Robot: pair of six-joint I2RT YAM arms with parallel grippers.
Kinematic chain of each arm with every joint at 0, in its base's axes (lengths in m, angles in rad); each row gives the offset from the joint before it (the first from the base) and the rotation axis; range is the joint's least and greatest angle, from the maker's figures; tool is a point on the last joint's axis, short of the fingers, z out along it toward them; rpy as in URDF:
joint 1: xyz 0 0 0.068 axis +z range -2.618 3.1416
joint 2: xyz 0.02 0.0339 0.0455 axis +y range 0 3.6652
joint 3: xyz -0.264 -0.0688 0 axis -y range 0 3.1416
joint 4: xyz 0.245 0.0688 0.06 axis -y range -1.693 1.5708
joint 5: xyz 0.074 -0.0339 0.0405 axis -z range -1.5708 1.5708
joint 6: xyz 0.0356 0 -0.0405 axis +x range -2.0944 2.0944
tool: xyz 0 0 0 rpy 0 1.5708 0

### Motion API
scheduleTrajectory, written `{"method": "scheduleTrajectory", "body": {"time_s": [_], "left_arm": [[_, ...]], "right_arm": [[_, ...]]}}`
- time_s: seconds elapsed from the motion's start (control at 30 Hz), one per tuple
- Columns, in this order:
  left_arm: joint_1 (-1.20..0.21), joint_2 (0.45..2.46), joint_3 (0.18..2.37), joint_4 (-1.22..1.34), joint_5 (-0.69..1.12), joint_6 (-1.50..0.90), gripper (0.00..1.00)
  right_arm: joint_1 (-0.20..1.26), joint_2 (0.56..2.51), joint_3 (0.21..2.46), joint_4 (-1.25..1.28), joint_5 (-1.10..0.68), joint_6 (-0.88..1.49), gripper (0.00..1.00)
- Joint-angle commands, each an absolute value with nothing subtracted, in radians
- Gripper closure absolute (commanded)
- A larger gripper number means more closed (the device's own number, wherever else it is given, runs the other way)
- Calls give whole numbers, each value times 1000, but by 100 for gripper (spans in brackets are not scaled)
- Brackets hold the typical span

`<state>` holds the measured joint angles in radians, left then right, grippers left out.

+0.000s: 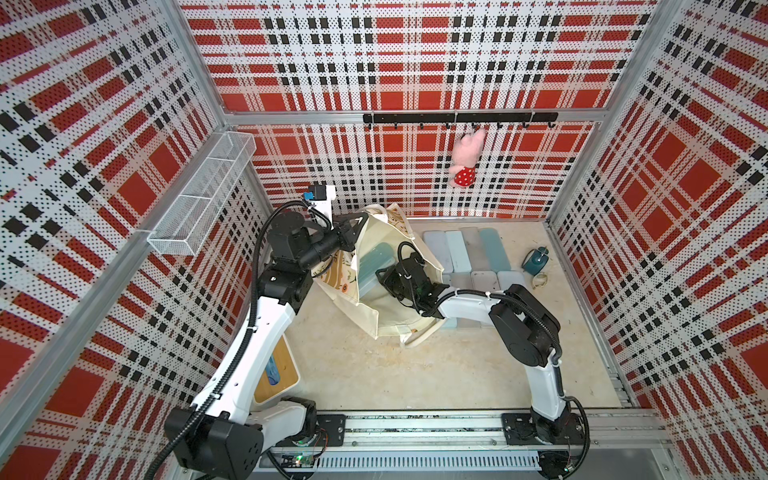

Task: Take out the pencil case from the canvas bag
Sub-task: Pick up the pencil case from the canvas bag.

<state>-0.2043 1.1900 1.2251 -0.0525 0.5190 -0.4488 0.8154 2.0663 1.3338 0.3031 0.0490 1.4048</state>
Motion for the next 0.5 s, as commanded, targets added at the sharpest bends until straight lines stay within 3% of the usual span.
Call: {"method": "scheduleTrajectory", "body": {"time_s": [0.0,0.47], "left_arm": [[-203,1136,1256,73,513,-448,100],[-194,1191,1266,-10,433,-317,100]], "right_arm": [[804,2041,1318,290,85,1379,65],[899,1898,1455,-110,293,1002,65]]}}
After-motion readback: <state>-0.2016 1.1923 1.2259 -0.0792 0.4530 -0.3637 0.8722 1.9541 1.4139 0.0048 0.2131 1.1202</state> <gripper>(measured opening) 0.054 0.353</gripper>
